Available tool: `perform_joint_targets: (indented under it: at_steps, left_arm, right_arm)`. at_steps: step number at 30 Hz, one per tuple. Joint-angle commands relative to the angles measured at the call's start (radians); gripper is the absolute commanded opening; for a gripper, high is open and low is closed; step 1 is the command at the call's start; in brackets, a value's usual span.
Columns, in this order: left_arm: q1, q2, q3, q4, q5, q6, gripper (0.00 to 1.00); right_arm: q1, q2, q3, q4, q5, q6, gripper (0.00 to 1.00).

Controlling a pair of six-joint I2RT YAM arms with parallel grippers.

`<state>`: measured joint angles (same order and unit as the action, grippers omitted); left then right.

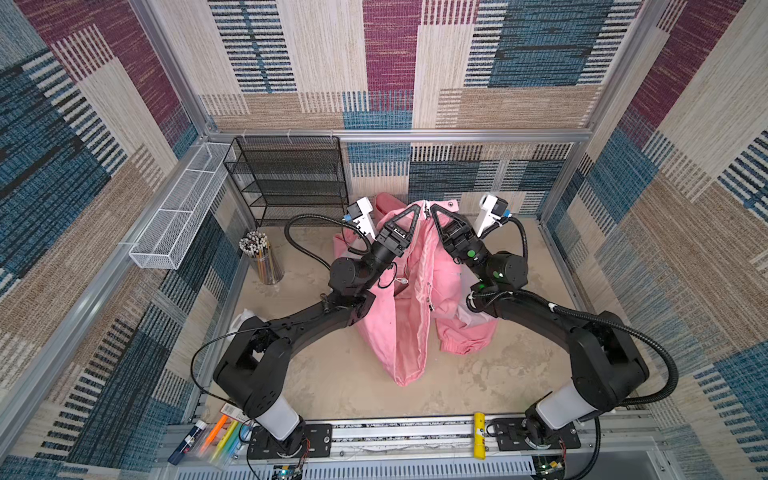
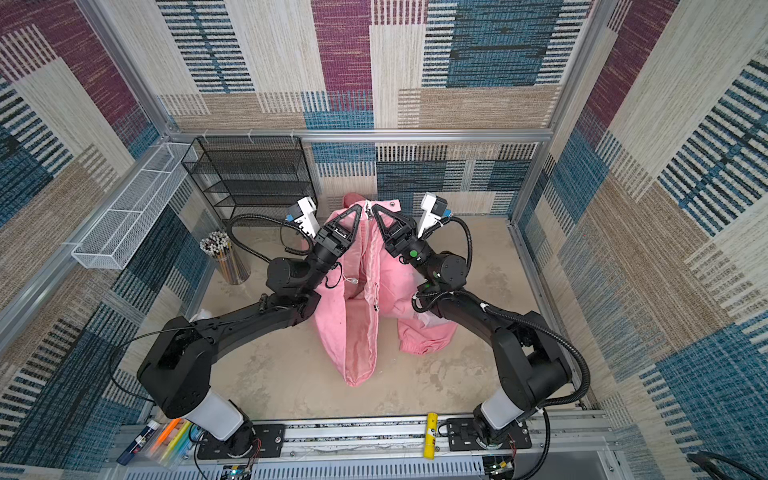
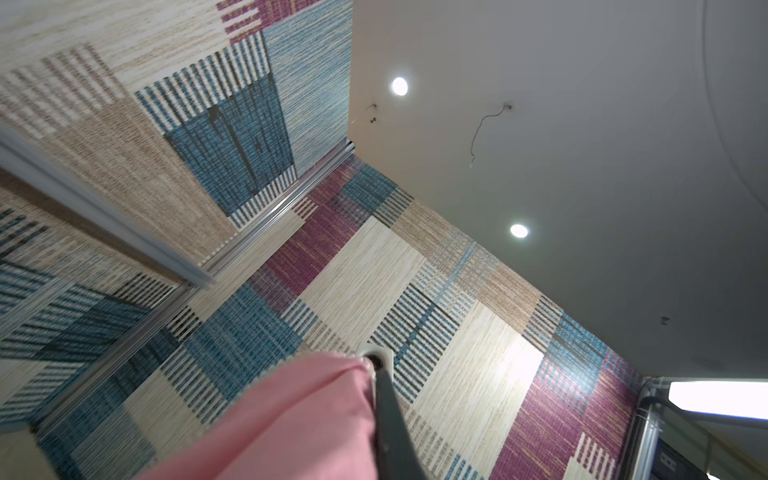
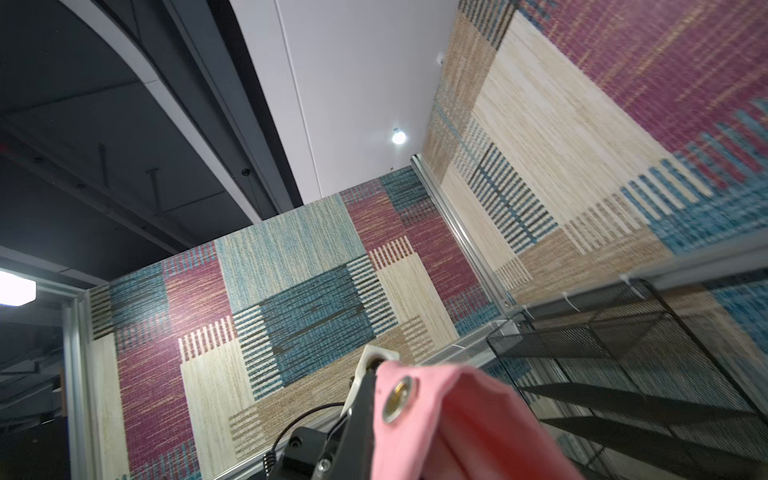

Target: Zip up the jacket

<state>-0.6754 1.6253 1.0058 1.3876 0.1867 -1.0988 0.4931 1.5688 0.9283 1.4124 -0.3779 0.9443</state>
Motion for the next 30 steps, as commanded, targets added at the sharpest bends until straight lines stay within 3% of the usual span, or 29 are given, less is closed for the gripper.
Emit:
perform_joint_targets:
  at_steps: [1, 8, 13, 25, 30]
  left_arm:
    - [-0.015, 0.018, -0.094, 0.021, -0.005, 0.077, 0.0]
    - [-0.032, 0.108, -0.255, 0.021, -0.078, 0.124, 0.0]
    - [-0.038, 0.195, -0.273, 0.022, -0.084, 0.122, 0.0]
    - [-0.059, 0.367, -0.27, 0.021, -0.082, 0.111, 0.0]
    - [-0.059, 0.376, -0.277, 0.021, -0.099, 0.108, 0.0]
  right_arm:
    - [-0.004, 0.006, -0.088, 0.432, 0.184, -0.019, 0.0]
    - [-0.004, 0.034, -0.318, 0.437, 0.288, -0.035, 0.0]
    - [-0.004, 0.043, -0.422, 0.437, 0.354, -0.029, 0.0]
    - [-0.002, 0.175, -0.502, 0.438, 0.431, 0.023, 0.0]
    - [-0.001, 0.19, -0.517, 0.437, 0.454, 0.018, 0.0]
